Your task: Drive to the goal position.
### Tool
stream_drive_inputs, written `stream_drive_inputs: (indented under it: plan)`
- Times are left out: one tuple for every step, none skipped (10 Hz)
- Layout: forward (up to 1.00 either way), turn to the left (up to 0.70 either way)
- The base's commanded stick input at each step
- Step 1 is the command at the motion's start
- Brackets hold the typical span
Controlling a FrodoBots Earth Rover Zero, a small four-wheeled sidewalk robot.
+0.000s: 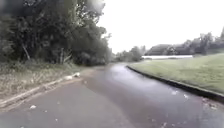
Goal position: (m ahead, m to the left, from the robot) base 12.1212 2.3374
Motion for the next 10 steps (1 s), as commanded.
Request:
stream_drive_inputs:
  plan:
    - [0.70,0.00]
    - [0.70,0.00]
    - [0.70,0.00]
    - [0.70,0.00]
    - [0.70,0.00]
    - [0.70,0.00]
    - [0.70,0.00]
    - [0.70,0.00]
    - [0.70,0.00]
    - [0.70,0.00]
